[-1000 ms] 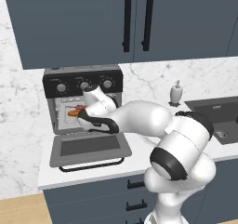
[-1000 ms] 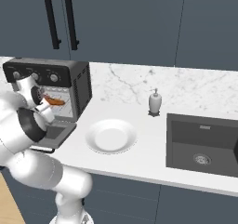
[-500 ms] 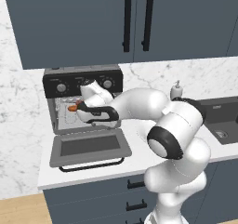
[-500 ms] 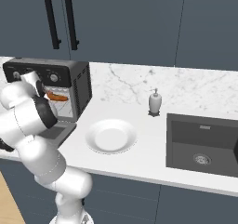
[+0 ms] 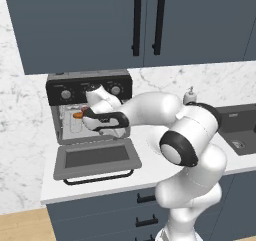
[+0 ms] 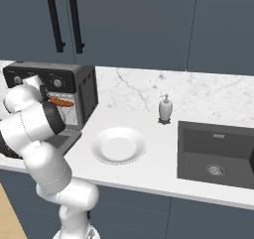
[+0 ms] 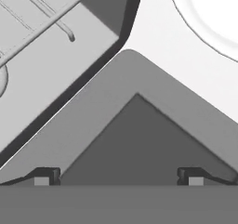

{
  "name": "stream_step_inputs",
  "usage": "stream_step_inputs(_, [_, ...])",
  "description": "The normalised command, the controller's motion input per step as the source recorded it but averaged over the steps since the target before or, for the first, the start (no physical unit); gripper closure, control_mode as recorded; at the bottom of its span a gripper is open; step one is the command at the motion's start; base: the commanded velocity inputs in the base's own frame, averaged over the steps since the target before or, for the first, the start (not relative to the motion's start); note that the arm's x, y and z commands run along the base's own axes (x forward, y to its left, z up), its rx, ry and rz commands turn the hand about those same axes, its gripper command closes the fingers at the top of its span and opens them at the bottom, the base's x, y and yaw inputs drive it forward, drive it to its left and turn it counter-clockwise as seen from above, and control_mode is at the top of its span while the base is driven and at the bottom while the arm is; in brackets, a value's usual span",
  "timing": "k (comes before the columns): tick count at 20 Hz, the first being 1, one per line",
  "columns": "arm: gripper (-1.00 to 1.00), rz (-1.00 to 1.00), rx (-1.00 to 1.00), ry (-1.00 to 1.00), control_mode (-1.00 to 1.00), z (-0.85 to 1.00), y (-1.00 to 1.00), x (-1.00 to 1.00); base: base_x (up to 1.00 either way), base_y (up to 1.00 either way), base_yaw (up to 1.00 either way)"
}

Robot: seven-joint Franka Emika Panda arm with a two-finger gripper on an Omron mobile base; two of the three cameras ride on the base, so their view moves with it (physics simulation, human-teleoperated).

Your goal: Pick up the kebab skewer and baguette bread, and place them inside the toaster oven. Close the toaster oven door and start by setting the timer.

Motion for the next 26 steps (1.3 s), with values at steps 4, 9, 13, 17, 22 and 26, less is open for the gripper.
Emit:
stream_step_inputs(4, [-1.00,-0.06,0.01,0.00,-1.00,0.00,0.00,-0.25,0.00,0.00,0.00])
stream_step_inputs(9, [-1.00,0.00,0.05,0.00,-1.00,0.07,0.00,-0.80,0.00,0.00,0.00])
stream_step_inputs(13, [-1.00,0.03,0.05,0.00,-1.00,0.09,0.00,-0.88,0.00,0.00,0.00])
stream_step_inputs(17, [-1.00,0.19,0.05,0.01,-1.00,0.13,0.00,-0.85,0.00,0.00,0.00])
stream_step_inputs(22, [-1.00,0.31,0.05,0.02,-1.00,0.02,0.00,-0.96,0.00,0.00,0.00])
stream_step_inputs(26, [-1.00,0.35,0.07,0.06,-1.00,0.00,0.00,-0.82,0.00,0.00,0.00])
